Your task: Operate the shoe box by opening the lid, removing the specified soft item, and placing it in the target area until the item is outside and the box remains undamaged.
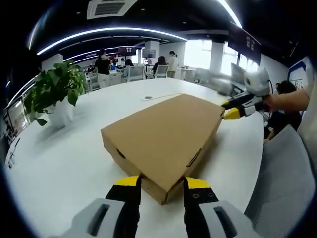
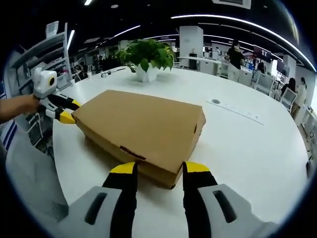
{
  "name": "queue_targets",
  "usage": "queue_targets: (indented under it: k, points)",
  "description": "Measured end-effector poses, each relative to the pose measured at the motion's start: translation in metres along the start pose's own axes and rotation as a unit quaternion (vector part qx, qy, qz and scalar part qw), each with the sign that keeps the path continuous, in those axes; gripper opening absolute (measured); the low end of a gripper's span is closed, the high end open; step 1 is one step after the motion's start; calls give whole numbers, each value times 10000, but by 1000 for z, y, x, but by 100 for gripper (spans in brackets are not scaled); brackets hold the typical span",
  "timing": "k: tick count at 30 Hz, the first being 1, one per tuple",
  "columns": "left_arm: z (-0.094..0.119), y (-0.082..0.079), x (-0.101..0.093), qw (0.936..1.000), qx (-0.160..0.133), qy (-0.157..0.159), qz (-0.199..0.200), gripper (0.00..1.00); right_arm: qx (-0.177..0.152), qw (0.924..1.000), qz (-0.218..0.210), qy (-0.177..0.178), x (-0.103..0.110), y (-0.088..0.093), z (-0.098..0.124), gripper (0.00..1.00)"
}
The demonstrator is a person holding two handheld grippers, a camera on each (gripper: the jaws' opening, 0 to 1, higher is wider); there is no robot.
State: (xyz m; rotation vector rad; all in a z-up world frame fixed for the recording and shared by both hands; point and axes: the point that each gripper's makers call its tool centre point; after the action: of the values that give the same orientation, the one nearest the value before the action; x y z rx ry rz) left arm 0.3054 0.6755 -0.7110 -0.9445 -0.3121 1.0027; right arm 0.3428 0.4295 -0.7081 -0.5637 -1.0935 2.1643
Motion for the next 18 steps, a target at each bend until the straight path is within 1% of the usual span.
queue_targets:
  k: [8, 11, 18]
  points:
    - [4, 1, 2, 9997, 135, 96, -171, 33, 12, 10000, 29, 7, 12, 1, 4, 29]
    - [7, 1, 4, 9995, 183, 142, -228, 33, -5, 10000, -50, -17, 19, 1, 5, 28]
    - [14, 5, 9, 9994, 158, 204, -249, 33, -14, 10000, -36, -90, 35, 2, 9, 28]
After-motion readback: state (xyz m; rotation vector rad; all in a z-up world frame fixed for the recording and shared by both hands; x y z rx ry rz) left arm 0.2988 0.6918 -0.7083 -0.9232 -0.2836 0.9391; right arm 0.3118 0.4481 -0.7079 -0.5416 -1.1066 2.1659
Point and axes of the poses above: the point that each gripper's makers call its tool centre point, and the gripper's own axes: z roughly backward along the fingers, x roughly to its left, y roughly out of its underside, and after that the axes turned 9 degrees about z, right-handed
